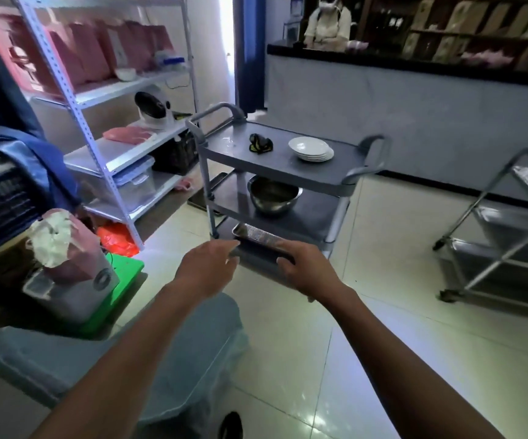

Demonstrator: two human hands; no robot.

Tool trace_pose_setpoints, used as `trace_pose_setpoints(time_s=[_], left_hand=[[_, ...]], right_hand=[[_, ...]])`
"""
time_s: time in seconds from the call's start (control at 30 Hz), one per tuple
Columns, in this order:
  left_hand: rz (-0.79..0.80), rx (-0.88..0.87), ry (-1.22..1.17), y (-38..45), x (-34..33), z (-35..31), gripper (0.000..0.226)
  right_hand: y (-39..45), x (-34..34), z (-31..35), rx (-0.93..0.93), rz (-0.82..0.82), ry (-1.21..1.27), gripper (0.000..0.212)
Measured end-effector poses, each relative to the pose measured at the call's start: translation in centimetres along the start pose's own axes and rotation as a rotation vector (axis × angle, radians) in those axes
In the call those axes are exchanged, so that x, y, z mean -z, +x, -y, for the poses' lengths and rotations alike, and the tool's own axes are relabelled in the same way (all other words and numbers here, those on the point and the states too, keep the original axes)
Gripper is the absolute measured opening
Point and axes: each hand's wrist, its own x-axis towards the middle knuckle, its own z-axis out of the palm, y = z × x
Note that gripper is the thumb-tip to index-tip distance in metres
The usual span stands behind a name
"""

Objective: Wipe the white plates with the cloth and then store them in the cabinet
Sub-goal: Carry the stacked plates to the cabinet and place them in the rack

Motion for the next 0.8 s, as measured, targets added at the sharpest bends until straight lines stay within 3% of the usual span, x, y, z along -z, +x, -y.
trace_pose_setpoints(time_s=[0.8], left_hand=[[0.181, -0.284, -0.076, 28.2, -9.3, -8.7, 0.047]], right_hand=[[16.9, 3.6, -18.1, -0.390, -0.119, 0.173, 0.035]])
